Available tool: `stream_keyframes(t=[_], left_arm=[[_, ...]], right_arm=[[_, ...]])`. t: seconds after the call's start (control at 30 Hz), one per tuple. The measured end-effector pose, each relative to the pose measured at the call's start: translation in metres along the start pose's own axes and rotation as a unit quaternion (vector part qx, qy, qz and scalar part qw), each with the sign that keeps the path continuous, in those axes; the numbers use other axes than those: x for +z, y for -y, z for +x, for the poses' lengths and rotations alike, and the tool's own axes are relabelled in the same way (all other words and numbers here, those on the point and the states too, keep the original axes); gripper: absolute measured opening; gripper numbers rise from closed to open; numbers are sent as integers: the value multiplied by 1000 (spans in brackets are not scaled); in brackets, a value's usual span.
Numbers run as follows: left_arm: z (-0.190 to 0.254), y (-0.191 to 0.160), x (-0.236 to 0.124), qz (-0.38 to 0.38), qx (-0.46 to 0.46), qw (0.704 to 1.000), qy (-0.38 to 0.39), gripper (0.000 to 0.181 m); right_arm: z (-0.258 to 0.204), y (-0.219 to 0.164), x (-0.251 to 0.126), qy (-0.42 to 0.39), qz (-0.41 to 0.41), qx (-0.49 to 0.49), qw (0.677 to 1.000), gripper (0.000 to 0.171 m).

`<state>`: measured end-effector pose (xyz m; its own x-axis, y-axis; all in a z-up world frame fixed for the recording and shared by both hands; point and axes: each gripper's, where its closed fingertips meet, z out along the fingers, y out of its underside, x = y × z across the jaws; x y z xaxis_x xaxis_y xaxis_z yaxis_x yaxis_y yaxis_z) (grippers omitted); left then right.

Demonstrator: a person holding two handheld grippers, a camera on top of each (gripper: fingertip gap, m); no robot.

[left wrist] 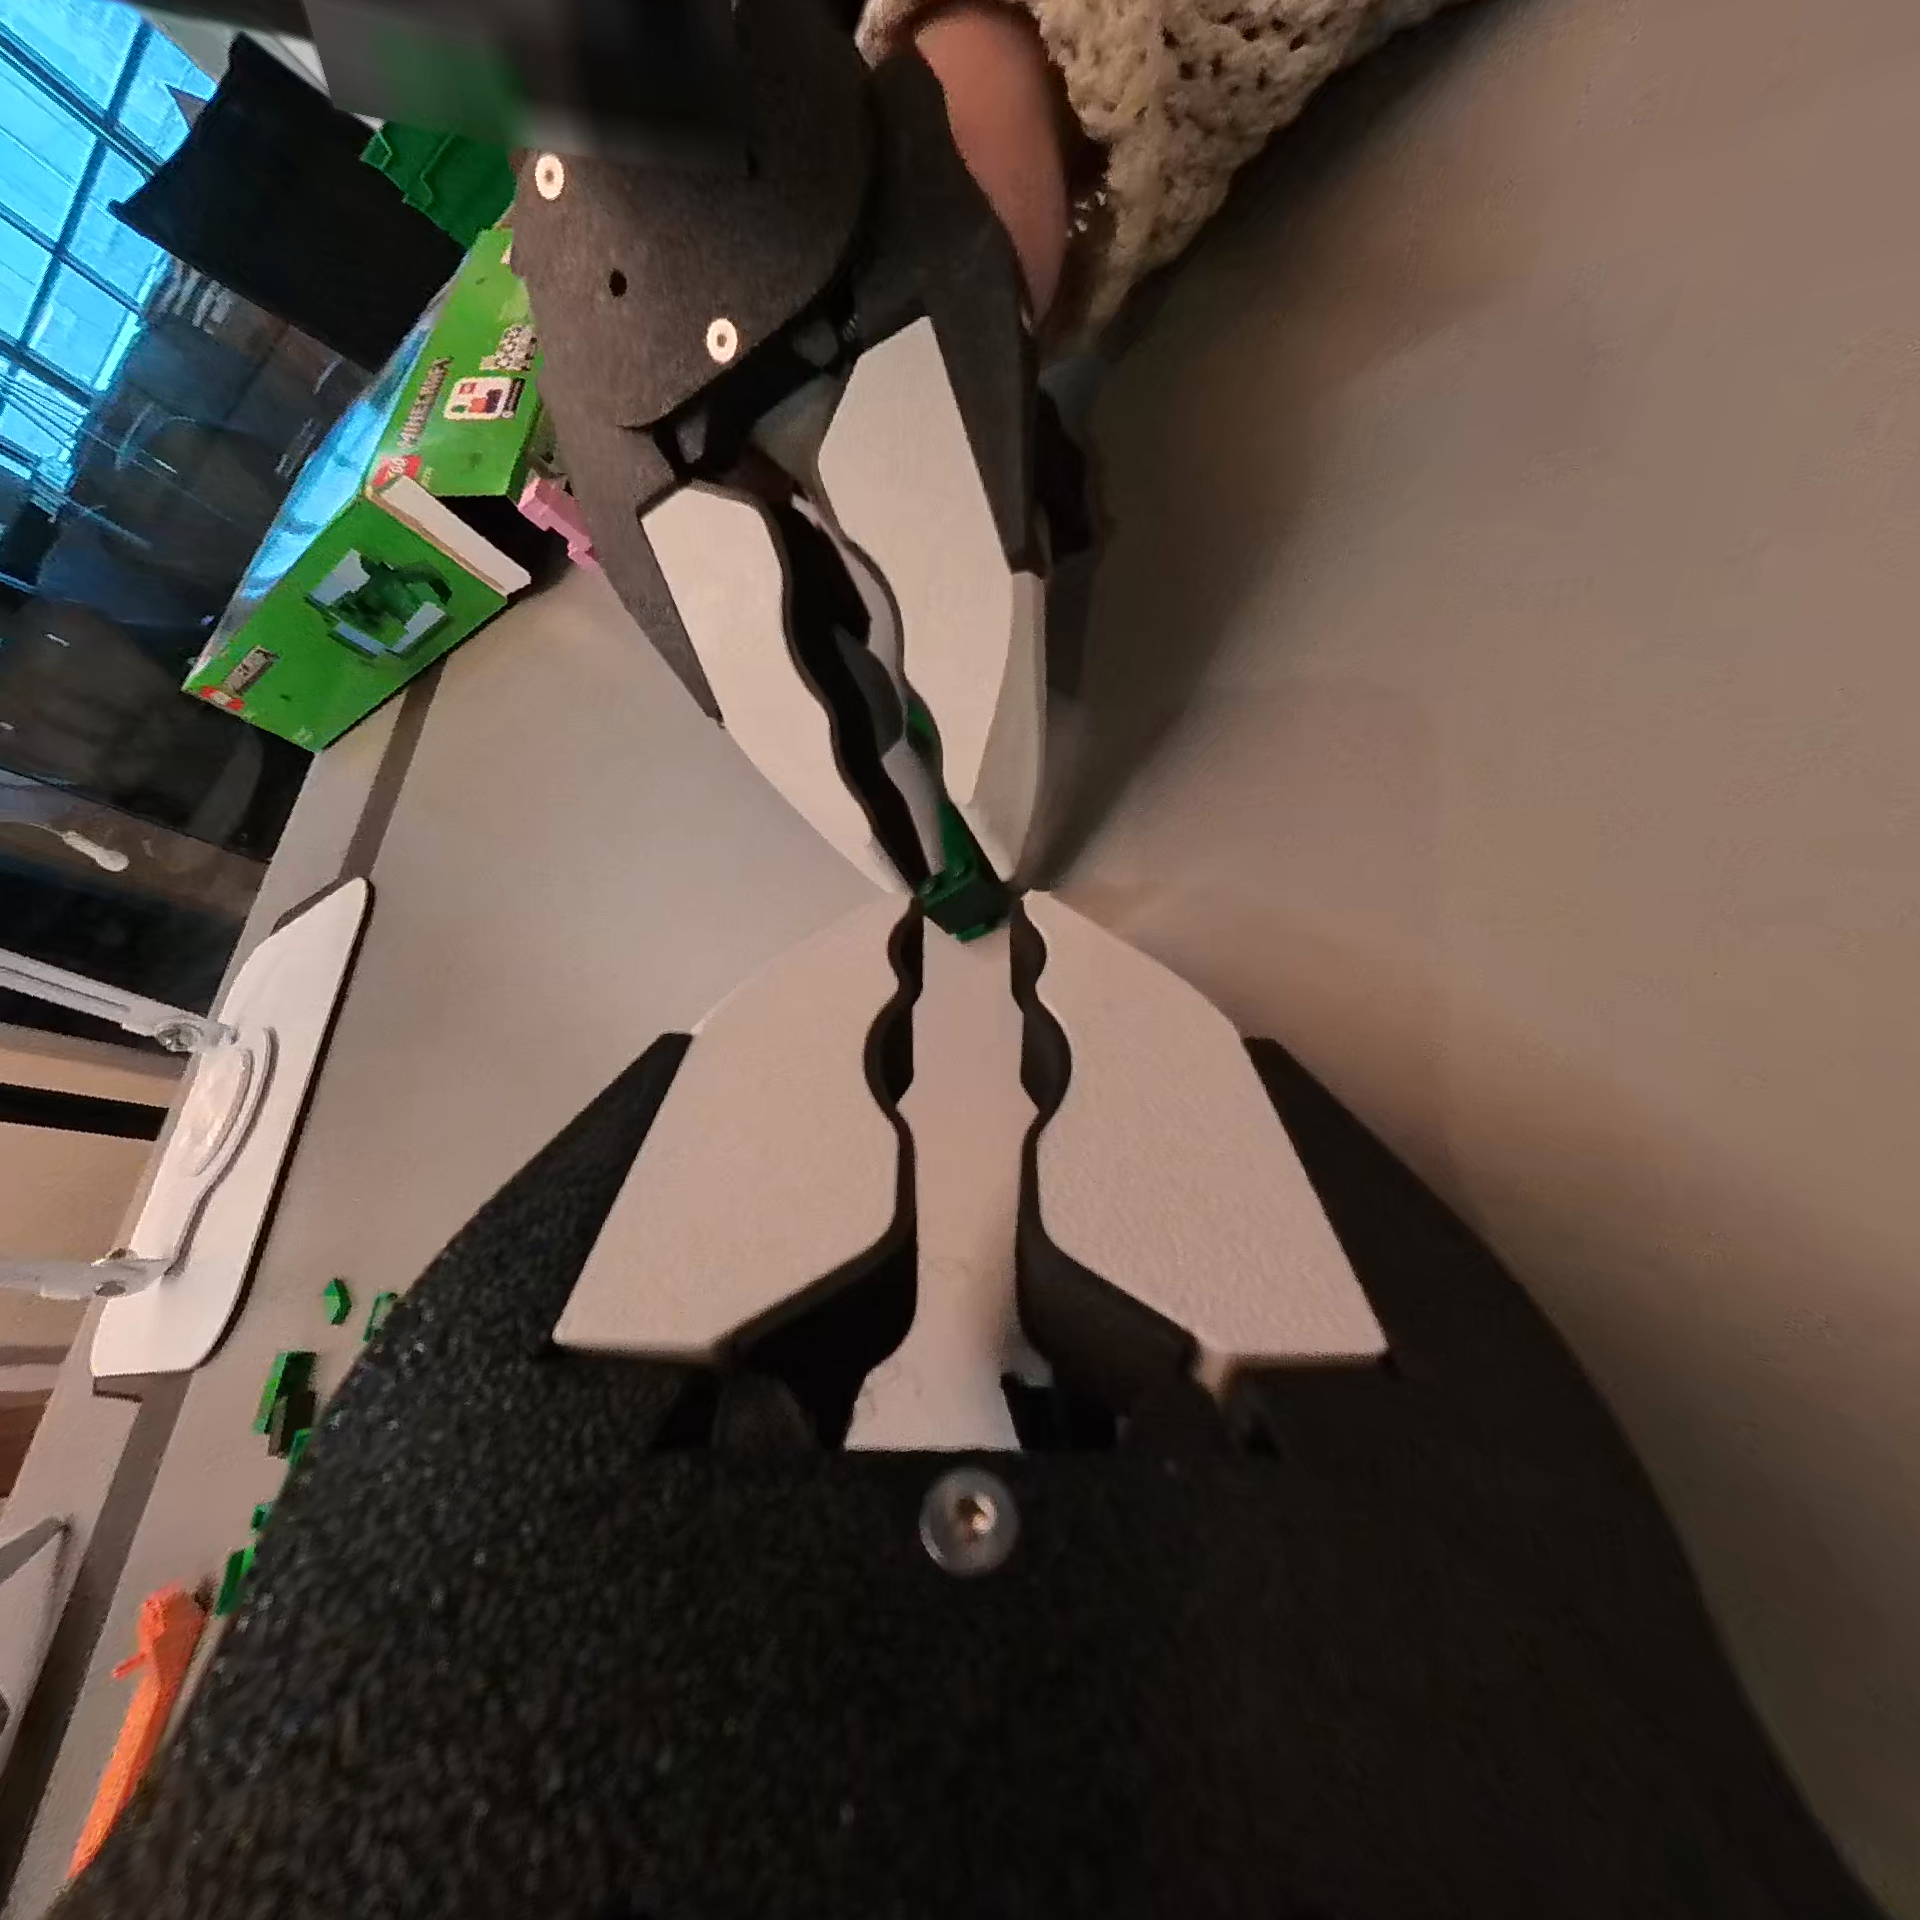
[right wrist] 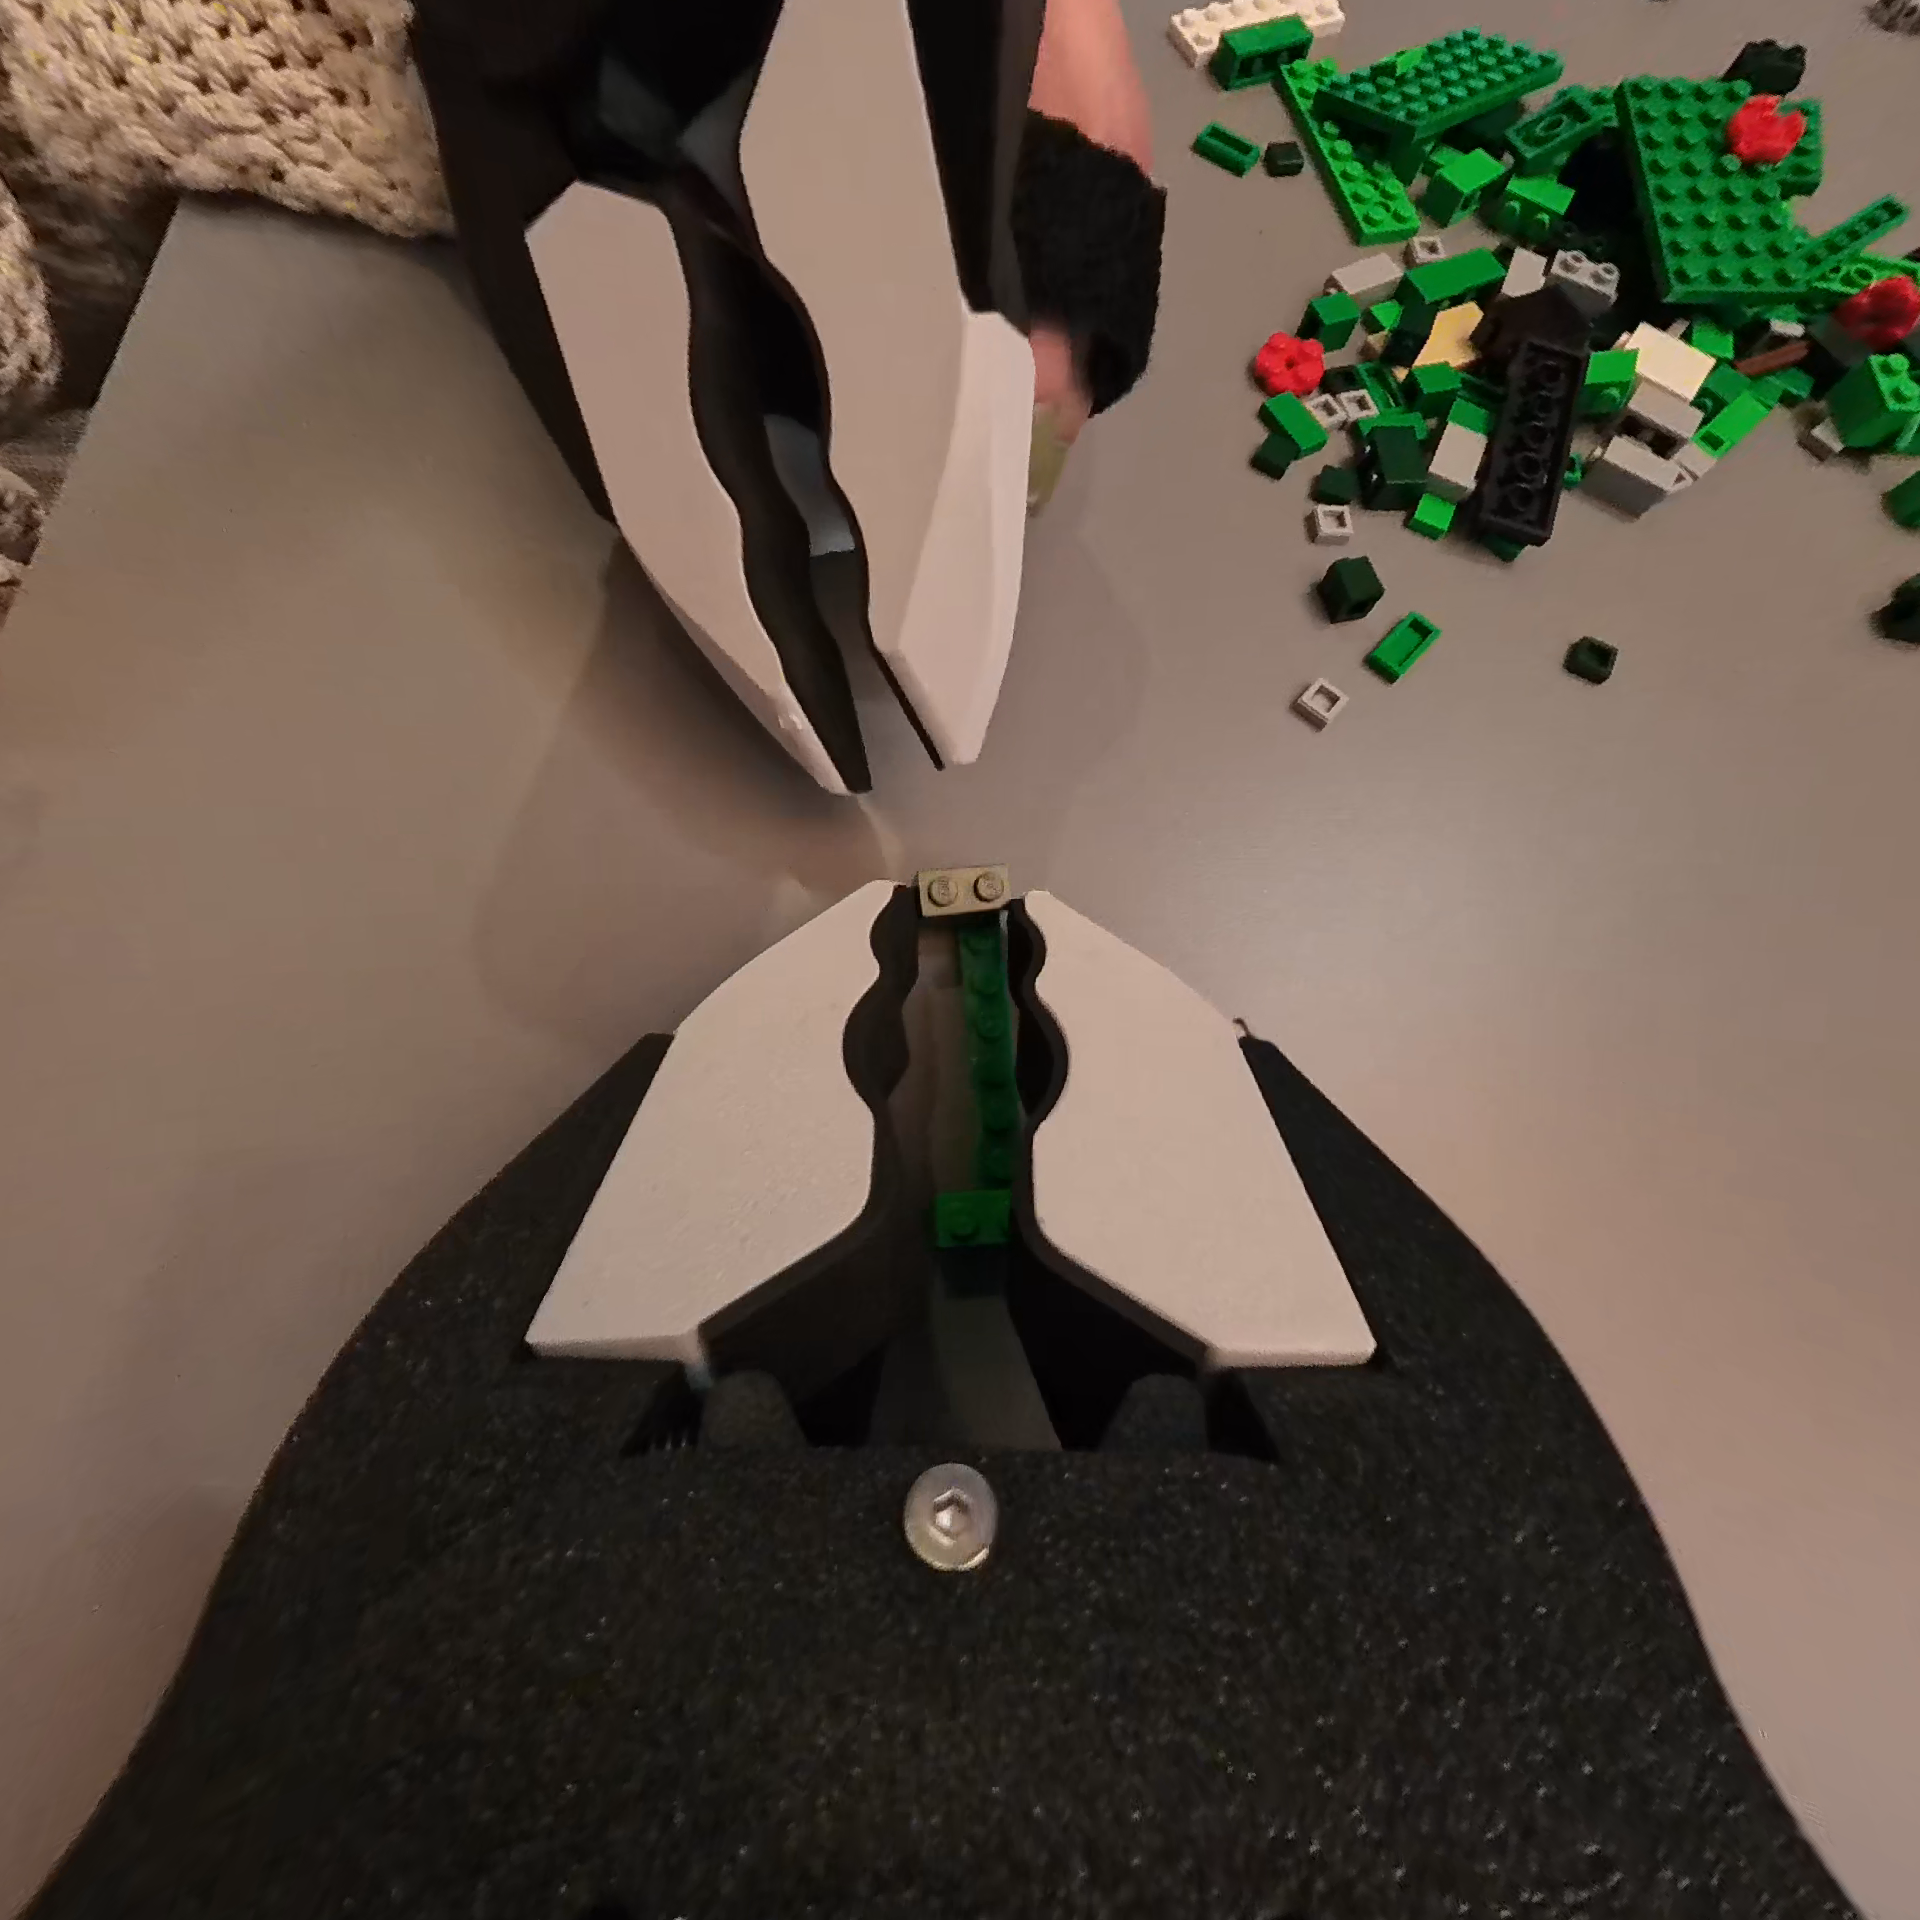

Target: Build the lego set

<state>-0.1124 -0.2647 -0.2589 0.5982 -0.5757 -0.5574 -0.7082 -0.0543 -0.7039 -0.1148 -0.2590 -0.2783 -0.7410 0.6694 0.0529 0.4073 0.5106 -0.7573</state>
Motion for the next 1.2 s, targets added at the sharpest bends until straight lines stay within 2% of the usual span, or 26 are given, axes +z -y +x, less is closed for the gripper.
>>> stream_keyframes(t=[0.47, 0.7, 1.2], left_arm=[[0, -8, 5, -24, 6, 1000, 2, 15], [0, -9, 6, -25, 6, 1000, 1, 14], [1, -1, 18, -24, 19, 1000, -5, 20]], right_arm=[[4, -3, -3, -69, -89, 69, 991, 16], [4, -4, -3, -83, -109, 106, 985, 16], [3, -2, 1, -70, -149, 62, 984, 16]])
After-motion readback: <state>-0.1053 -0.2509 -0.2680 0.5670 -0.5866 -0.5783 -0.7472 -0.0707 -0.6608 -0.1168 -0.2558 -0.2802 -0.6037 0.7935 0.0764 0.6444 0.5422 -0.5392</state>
